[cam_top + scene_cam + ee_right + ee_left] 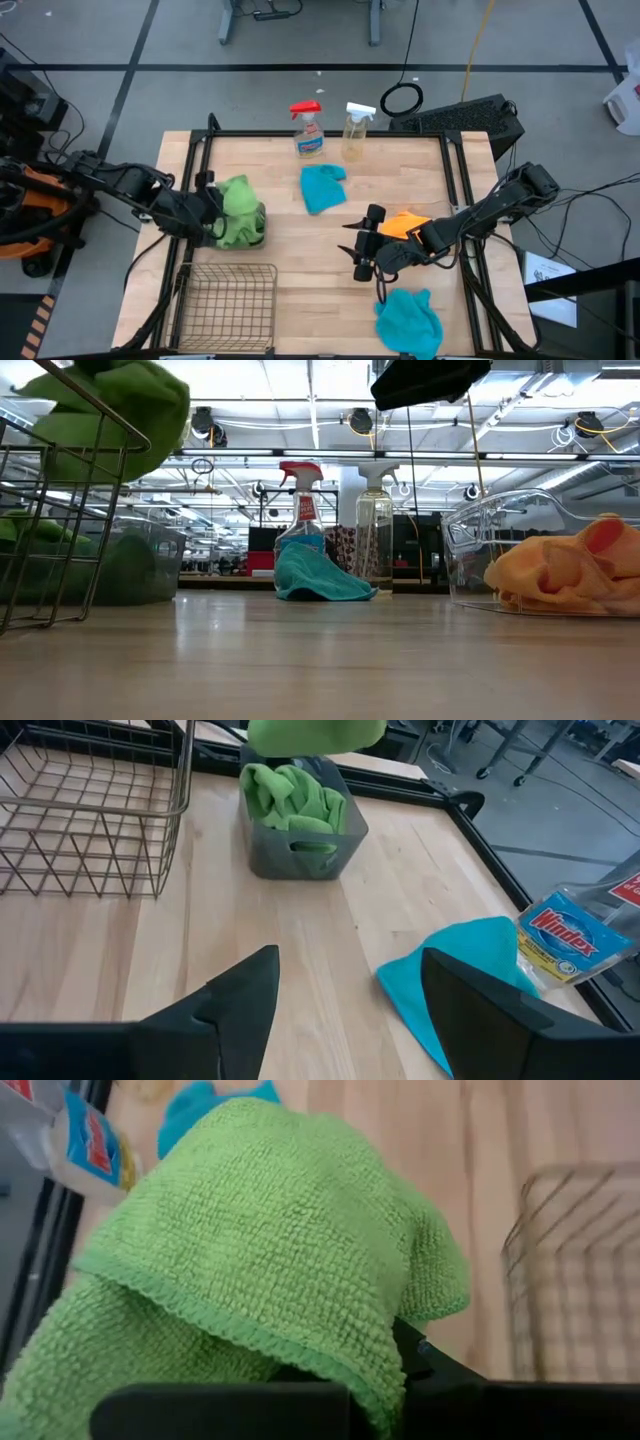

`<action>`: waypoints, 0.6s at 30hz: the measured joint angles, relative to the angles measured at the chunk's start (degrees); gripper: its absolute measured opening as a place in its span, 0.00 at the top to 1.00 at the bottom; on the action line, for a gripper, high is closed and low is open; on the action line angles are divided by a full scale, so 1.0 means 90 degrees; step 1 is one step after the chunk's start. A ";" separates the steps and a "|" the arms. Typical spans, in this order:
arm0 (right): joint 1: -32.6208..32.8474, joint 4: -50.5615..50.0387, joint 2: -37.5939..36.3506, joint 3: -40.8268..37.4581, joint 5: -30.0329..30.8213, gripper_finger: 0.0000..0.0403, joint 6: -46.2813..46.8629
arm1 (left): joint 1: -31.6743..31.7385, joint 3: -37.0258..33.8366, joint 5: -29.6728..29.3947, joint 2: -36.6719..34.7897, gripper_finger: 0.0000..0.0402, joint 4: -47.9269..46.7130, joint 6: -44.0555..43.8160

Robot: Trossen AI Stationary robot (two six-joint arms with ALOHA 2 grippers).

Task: Sort microfiber towel by color & place in baskets
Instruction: Put the green microfiber towel into the black bin

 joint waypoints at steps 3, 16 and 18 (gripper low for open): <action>0.0000 0.0005 -0.0002 0.0000 0.0005 0.42 -0.0002 | 0.0003 0.0000 0.0138 0.0023 0.96 -0.0451 0.0408; -0.0002 0.0686 -0.0002 0.0000 0.0015 0.42 -0.0349 | 0.0383 0.0000 0.0847 0.0948 0.97 -0.1087 0.1587; -0.0002 0.0700 -0.0005 0.0000 0.0017 0.42 -0.0359 | 0.0396 0.0000 0.0904 0.1144 0.97 -0.1114 0.1702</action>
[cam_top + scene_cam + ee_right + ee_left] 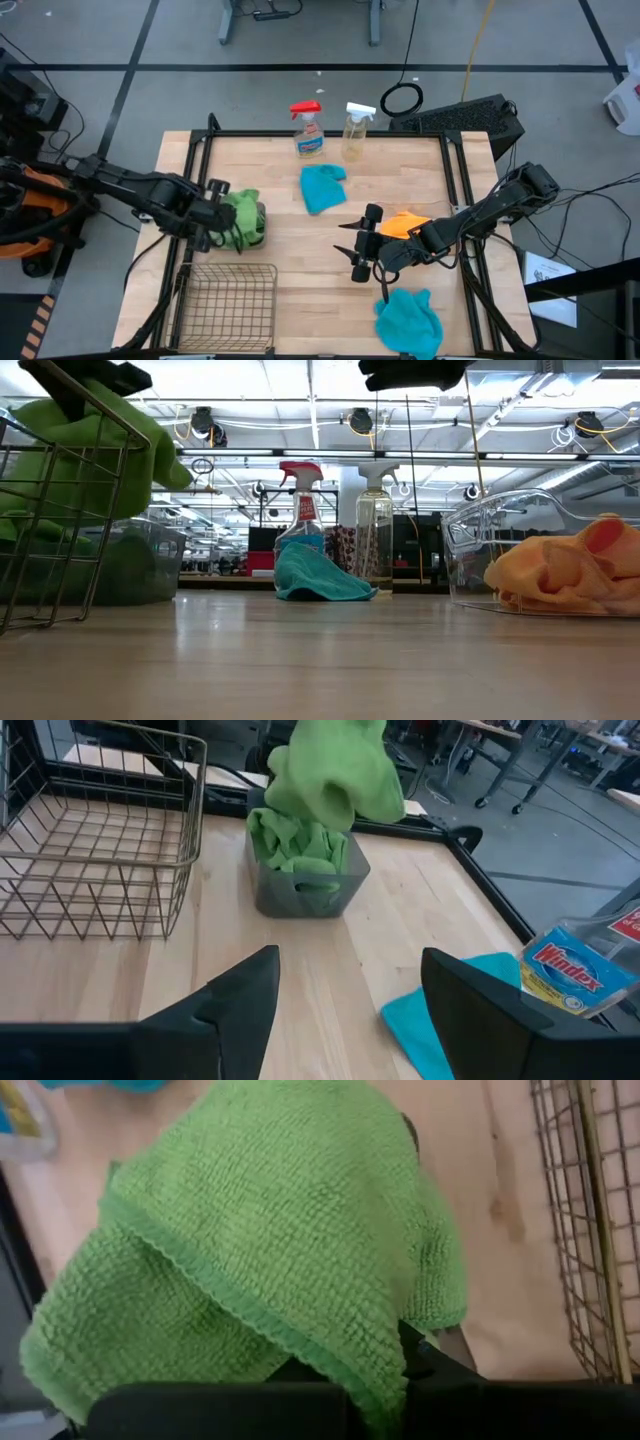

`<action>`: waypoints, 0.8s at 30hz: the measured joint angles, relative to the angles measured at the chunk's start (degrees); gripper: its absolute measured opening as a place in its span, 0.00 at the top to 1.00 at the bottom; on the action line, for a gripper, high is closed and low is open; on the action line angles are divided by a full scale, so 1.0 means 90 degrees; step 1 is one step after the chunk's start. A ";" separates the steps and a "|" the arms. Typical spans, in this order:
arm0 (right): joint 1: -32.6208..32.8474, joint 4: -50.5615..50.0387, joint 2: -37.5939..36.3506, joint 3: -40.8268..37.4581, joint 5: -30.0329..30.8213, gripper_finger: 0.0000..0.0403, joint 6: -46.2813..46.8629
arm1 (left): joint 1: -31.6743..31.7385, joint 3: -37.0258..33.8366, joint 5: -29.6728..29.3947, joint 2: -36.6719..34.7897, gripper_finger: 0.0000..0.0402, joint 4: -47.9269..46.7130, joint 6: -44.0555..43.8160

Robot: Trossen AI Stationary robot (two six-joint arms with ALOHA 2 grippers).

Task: Sort microfiber towel by color & place in baskets
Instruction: Put the green microfiber towel into the black bin

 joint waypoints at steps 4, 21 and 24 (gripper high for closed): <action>0.0000 -0.0017 0.0000 0.0000 -0.0004 0.42 0.0005 | -0.0002 0.0000 0.0200 0.0270 0.98 -0.0045 0.0034; 0.0000 -0.0032 0.0000 0.0000 -0.0007 0.42 0.0000 | 0.0634 0.0000 0.0218 0.0543 0.96 -0.0155 0.0996; 0.0000 -0.0071 -0.0002 0.0000 -0.0008 0.42 0.0000 | 0.0745 -0.0001 0.0204 0.0607 0.96 -0.0119 0.1037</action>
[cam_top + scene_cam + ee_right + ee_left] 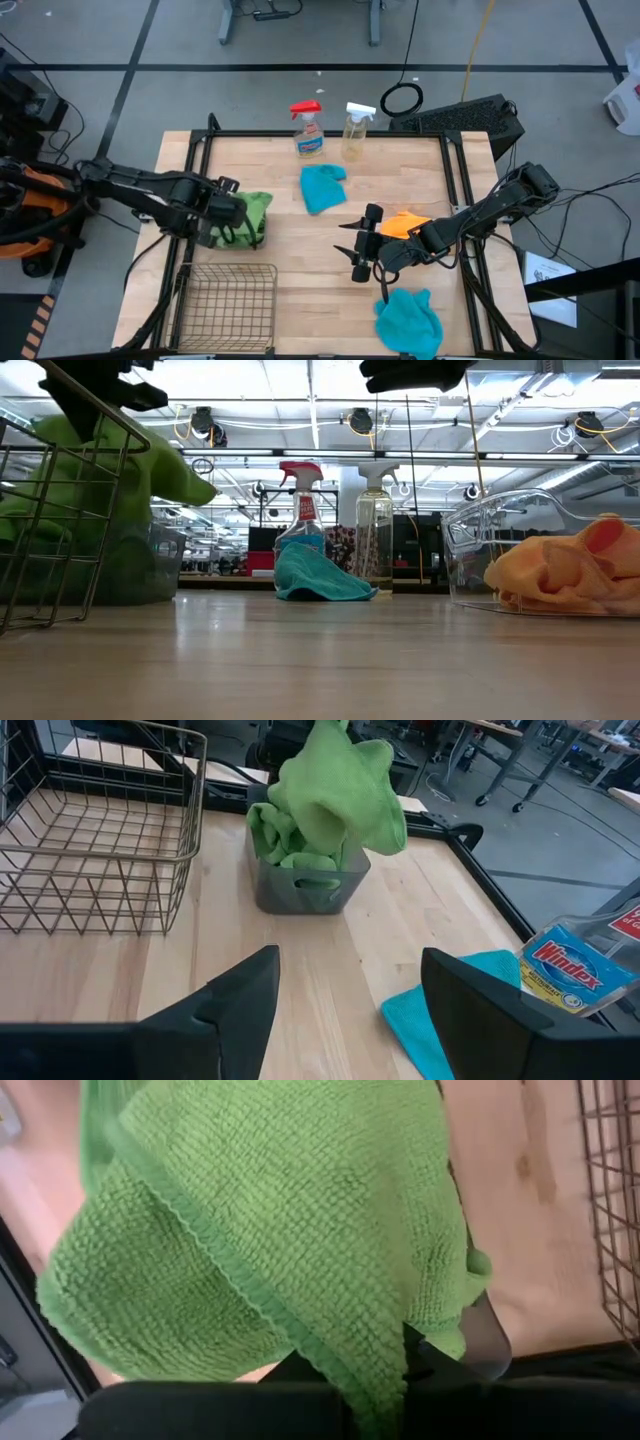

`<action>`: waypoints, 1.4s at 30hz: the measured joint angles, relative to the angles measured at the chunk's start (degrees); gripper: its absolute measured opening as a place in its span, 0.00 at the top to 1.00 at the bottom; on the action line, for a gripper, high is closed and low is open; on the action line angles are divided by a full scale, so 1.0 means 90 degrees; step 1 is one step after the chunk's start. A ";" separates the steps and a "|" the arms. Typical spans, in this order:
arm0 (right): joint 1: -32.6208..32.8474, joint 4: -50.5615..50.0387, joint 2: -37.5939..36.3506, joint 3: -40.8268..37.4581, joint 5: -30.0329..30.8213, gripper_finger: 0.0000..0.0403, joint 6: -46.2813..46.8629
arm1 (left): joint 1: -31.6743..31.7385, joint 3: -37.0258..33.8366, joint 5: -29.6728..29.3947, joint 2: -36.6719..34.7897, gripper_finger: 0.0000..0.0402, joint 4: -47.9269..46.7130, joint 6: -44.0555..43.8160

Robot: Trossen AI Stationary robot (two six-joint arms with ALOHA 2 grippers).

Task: Sort microfiber towel by color & place in baskets
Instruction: Put the green microfiber towel into the black bin

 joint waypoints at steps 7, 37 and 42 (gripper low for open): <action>0.0000 -0.0059 -0.0002 0.0000 -0.0006 0.42 -0.0074 | 0.0134 -0.0869 0.0106 0.0042 0.96 0.0210 -0.0191; 0.0002 -0.0258 -0.0005 0.0000 -0.0004 0.42 0.0022 | -0.0224 -0.0491 -0.0143 -0.0544 0.41 -0.0285 -0.3412; 0.0002 -0.0316 -0.0005 0.0000 -0.0004 0.42 0.0070 | -0.0240 -0.0162 -0.0296 -0.0586 0.41 -0.0323 -0.3405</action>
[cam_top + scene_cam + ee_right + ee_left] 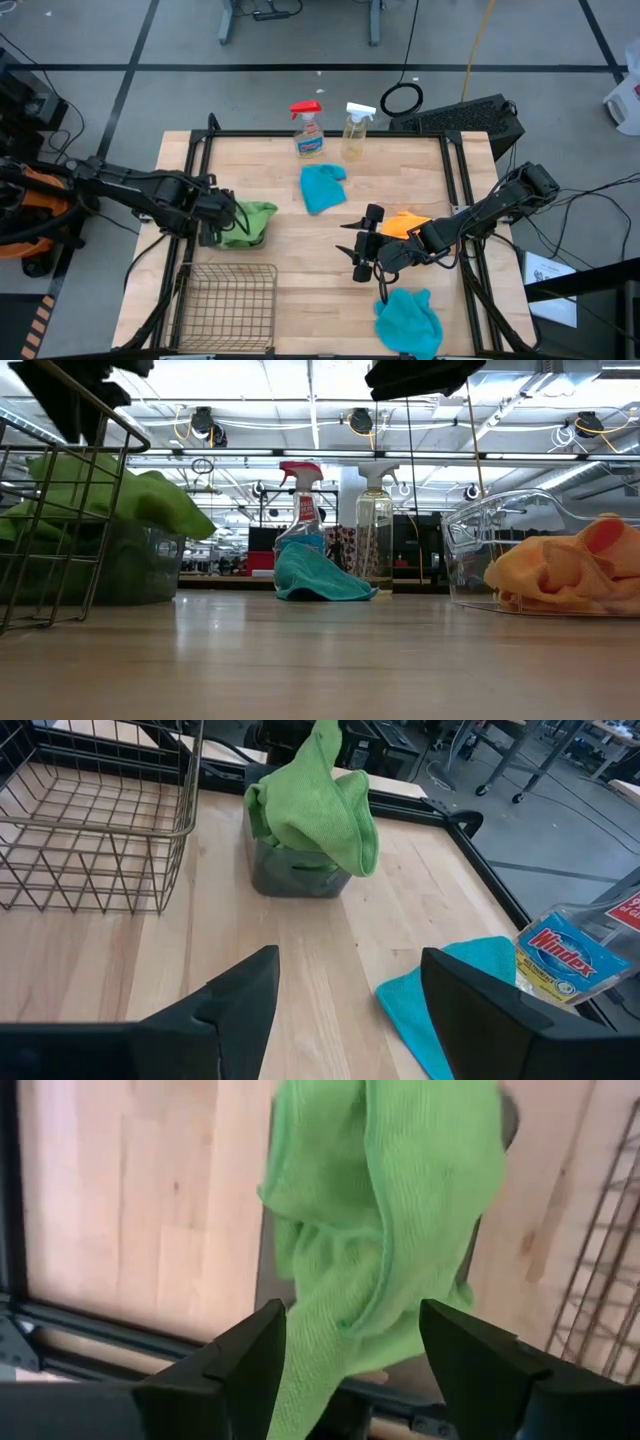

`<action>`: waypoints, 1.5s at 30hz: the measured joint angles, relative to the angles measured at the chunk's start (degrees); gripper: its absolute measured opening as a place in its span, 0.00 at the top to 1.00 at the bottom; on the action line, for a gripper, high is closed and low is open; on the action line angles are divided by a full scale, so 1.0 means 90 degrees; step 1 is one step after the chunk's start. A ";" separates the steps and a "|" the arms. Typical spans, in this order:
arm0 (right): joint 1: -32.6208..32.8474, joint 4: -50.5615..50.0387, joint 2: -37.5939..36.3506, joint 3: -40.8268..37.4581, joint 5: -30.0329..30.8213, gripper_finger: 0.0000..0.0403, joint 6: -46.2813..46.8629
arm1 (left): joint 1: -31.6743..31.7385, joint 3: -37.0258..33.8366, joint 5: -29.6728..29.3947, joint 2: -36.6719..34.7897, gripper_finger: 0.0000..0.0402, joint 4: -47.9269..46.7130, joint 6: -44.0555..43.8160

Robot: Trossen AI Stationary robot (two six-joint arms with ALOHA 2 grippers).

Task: Sort microfiber towel by color & place in baskets
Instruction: Put the green microfiber towel into the black bin

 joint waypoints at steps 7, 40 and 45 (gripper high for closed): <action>0.0000 0.0002 0.0000 0.0000 0.0002 0.42 0.0000 | 0.0000 0.0502 -0.0399 -0.0011 0.42 0.0589 0.0414; -0.0002 -0.0091 0.0002 0.0002 0.0001 0.42 0.0143 | 0.0950 -0.2385 0.0381 0.0713 0.98 0.3505 0.1767; 0.0000 -0.0126 0.0002 0.0002 0.0002 0.42 0.0143 | 0.1193 -0.2385 0.0537 0.1156 0.99 0.3518 0.1841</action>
